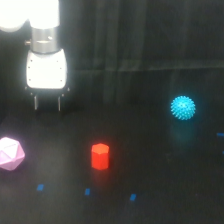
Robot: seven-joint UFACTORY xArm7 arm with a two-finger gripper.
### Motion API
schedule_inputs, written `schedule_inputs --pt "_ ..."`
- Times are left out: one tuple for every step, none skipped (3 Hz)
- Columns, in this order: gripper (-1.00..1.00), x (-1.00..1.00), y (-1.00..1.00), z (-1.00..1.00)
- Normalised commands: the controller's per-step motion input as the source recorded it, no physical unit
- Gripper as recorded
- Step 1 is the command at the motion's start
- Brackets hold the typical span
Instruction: Pick up the red object from the table
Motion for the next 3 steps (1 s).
schedule_inputs --pt "1.0 0.96 -0.8 -0.61" --pt "0.54 1.0 -1.0 -0.51" --pt "1.0 1.0 -0.81 -0.47"
